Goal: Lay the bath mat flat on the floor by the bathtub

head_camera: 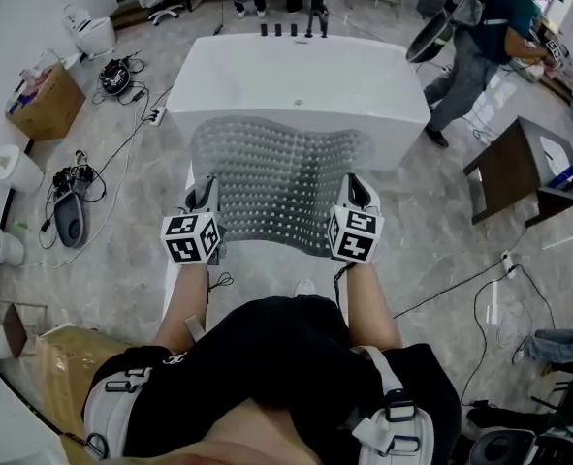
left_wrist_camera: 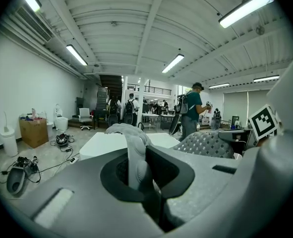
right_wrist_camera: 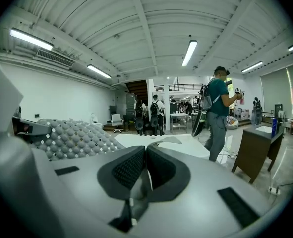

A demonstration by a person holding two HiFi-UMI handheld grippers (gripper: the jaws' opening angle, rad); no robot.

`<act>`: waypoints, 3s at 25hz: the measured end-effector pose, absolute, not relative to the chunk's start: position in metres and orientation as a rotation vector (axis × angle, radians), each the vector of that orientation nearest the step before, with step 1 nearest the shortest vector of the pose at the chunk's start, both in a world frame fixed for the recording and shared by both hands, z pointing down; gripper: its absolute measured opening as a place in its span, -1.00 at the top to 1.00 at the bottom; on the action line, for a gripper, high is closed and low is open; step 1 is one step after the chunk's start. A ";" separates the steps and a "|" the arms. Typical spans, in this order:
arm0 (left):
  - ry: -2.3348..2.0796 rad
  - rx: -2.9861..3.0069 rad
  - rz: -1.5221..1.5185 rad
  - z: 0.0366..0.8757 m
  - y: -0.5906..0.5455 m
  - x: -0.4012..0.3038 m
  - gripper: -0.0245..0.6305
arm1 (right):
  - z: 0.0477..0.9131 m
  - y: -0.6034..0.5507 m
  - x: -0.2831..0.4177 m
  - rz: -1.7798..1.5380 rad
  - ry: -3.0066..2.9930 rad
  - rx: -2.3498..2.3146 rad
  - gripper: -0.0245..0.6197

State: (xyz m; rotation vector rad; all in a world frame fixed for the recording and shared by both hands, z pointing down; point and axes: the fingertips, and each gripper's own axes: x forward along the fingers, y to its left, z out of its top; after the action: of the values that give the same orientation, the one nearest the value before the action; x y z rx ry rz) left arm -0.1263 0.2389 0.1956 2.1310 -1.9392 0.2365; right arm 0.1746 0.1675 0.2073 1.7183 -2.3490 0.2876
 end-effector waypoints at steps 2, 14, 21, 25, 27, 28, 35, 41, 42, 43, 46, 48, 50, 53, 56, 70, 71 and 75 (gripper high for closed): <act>-1.940 2.122 0.239 0.197 0.213 -0.120 0.86 | 0.208 0.141 0.182 0.293 -2.350 1.709 0.88; -1.944 2.043 0.279 0.217 0.119 -0.095 0.86 | 0.232 0.031 0.191 0.360 -2.382 1.594 0.88; -1.922 2.011 0.281 0.237 0.079 -0.111 0.86 | 0.255 0.001 0.181 0.389 -2.357 1.564 0.88; -1.880 2.036 0.270 0.246 0.040 -0.122 0.86 | 0.259 -0.029 0.173 0.391 -2.327 1.594 0.88; -1.853 2.043 0.269 0.252 0.020 -0.126 0.86 | 0.263 -0.044 0.170 0.410 -2.309 1.604 0.88; -1.841 2.044 0.269 0.254 0.011 -0.129 0.86 | 0.265 -0.051 0.169 0.416 -2.301 1.605 0.88; -1.775 2.062 0.298 0.265 -0.044 -0.160 0.86 | 0.276 -0.095 0.145 0.460 -2.238 1.631 0.88; -1.700 2.058 0.365 0.285 -0.078 -0.190 0.86 | 0.296 -0.120 0.132 0.533 -2.155 1.656 0.88; -1.683 2.057 0.379 0.290 -0.084 -0.194 0.86 | 0.300 -0.123 0.132 0.551 -2.135 1.663 0.88; -1.664 2.056 0.392 0.296 -0.088 -0.198 0.86 | 0.305 -0.125 0.133 0.569 -2.114 1.669 0.88; -1.588 2.051 0.428 0.316 -0.096 -0.204 0.86 | 0.322 -0.127 0.139 0.605 -2.052 1.675 0.88; -1.535 2.043 0.463 0.331 -0.097 -0.205 0.86 | 0.334 -0.125 0.146 0.638 -2.009 1.674 0.88; -1.493 2.024 0.499 0.345 -0.099 -0.205 0.86 | 0.346 -0.126 0.152 0.673 -1.969 1.675 0.88; -1.458 1.987 0.529 0.365 -0.108 -0.199 0.86 | 0.363 -0.137 0.163 0.731 -1.936 1.656 0.88; -1.433 1.962 0.573 0.386 -0.113 -0.192 0.86 | 0.387 -0.146 0.172 0.776 -1.918 1.608 0.89; -1.320 1.729 0.680 0.535 -0.105 -0.182 0.86 | 0.522 -0.163 0.163 0.925 -1.825 1.332 0.89; -1.313 1.722 0.696 0.546 -0.106 -0.183 0.86 | 0.535 -0.163 0.160 0.936 -1.818 1.316 0.89; -1.289 1.679 0.745 0.597 -0.107 -0.184 0.86 | 0.592 -0.160 0.159 1.021 -1.767 1.289 0.89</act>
State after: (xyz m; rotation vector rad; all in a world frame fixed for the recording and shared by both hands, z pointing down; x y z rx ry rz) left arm -0.1844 -0.1075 0.5969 1.6791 -1.2895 0.7454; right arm 0.1593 -0.1595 0.5920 1.2893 -1.7667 1.0208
